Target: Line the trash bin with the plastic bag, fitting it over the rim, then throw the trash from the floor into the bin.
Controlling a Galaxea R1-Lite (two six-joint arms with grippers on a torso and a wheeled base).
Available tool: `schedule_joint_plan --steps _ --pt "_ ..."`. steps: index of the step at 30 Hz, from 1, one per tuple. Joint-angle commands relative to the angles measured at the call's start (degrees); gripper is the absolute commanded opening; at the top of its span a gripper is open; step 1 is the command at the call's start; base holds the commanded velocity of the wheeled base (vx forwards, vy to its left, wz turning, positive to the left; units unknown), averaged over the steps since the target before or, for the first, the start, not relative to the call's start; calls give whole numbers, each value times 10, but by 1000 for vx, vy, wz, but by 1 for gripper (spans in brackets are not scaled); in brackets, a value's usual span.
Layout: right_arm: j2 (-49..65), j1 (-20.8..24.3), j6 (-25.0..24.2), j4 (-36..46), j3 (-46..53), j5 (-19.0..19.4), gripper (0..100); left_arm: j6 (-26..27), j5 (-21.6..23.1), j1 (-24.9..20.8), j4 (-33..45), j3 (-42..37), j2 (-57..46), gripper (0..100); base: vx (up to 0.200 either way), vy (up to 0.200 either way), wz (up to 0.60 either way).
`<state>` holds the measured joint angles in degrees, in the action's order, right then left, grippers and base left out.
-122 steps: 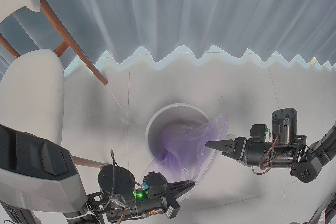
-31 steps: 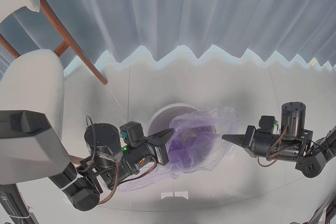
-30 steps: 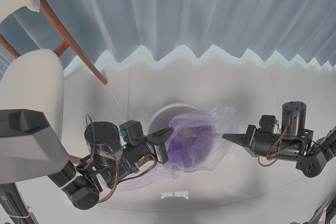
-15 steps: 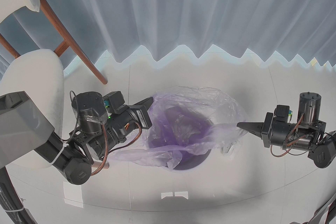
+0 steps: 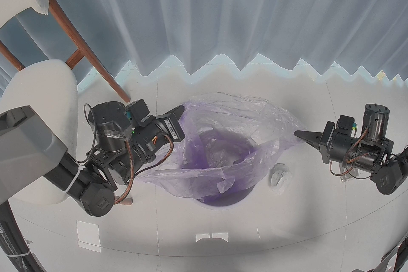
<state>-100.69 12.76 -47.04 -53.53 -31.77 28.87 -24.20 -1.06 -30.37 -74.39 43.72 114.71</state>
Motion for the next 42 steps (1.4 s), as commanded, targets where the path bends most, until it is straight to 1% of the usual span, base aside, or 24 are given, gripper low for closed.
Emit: schedule_joint_plan --steps 1,4,7,14,18,20,23,24,27,29,33,35,38,41,42 --pt "-92 0 -13 -79 -4 -37 0 -9 -4 1 -3 16 35 0 0 0 0" --pt "-134 2 -24 -136 -3 -56 0 -20 -3 12 -5 23 53 0 0 0 0" --pt "-165 1 -32 -178 0 -57 0 -27 -3 22 -5 36 70 0 0 0 0" --pt "-186 0 -67 -192 -12 -58 0 -35 -2 39 -6 51 93 0 0 0 0" --pt "-187 0 -79 -192 -18 -58 0 -37 -2 40 -5 54 96 0 0 0 0" --pt "-202 2 -85 -193 -23 -58 0 -48 -2 40 -5 58 101 0 0 0 0" --pt "-211 4 -101 -213 -26 -60 0 -59 -1 40 -6 61 109 0 0 0 0" --pt "-218 5 -118 -229 -29 -63 0 -65 -1 41 -6 66 113 0 0 0 0" --pt "-228 5 -144 -257 -42 -81 0 -80 -3 45 -5 81 122 0 0 0 0" --pt "-227 5 -154 -255 -52 -97 0 -89 -3 46 -1 85 124 0 0 0 0" --pt "-233 5 -154 -253 -63 -101 0 -98 -3 47 -1 90 128 0 0 0 0" --pt "-239 6 -154 -246 -72 -106 0 -111 -3 47 -1 97 136 0 0 0 0" --pt "-248 6 -155 -224 -95 -125 0 -133 -4 47 -1 106 145 0 0 0 0" --pt "-259 8 -157 -189 -124 -154 0 -172 -4 50 1 124 154 0 0 0 0" --pt "-260 8 -158 -186 -125 -157 0 -175 -4 51 1 125 155 0 0 0 0"
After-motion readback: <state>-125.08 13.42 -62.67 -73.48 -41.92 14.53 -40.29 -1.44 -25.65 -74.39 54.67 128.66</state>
